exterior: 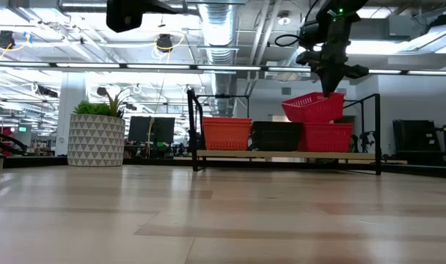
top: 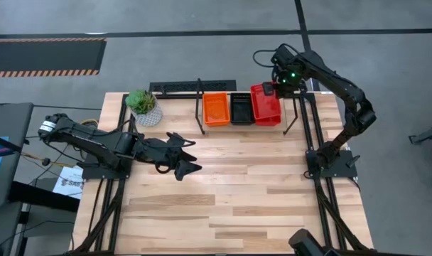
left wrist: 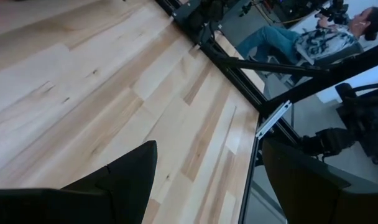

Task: Stack baskets on shelf by color
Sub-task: Stack the red bin on top of the red stacked bins on the shelf

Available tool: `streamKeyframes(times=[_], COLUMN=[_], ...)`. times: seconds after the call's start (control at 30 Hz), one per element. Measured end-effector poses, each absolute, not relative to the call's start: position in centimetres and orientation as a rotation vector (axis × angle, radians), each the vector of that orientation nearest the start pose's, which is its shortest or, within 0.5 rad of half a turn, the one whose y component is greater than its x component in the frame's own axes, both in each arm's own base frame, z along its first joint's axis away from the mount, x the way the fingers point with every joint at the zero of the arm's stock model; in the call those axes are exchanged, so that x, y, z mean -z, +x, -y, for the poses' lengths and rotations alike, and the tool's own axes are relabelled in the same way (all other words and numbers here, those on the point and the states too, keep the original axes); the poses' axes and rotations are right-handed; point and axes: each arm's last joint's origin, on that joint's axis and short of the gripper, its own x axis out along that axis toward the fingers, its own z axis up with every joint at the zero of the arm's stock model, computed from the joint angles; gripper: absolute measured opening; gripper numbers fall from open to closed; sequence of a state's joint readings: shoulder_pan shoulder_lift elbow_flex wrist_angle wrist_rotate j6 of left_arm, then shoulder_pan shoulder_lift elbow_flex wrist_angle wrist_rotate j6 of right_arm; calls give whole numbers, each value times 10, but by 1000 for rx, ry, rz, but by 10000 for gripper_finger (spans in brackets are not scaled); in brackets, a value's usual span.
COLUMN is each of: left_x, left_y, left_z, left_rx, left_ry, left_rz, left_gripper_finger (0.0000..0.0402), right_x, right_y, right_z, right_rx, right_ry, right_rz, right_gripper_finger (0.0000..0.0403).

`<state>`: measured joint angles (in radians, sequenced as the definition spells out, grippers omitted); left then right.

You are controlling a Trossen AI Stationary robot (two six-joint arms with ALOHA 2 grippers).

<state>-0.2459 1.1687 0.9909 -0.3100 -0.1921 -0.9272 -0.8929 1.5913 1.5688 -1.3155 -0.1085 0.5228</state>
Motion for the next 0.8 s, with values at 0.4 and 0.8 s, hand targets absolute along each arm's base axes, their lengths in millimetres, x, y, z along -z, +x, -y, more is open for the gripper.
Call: streamKeyframes(times=[0.4, 0.8], left_x=[-316, -315], left_y=[246, 246], left_z=[56, 56], left_rx=[-180, -186], left_ry=[-797, -793], left_rz=[-477, -487], left_gripper_finger=[279, 279], right_x=[-317, -316], right_y=[186, 186], right_z=[227, 226], right_rx=[990, 973], right_ry=[1103, 1078], right_rz=[-1059, -1062], right_gripper_finger=[67, 144])
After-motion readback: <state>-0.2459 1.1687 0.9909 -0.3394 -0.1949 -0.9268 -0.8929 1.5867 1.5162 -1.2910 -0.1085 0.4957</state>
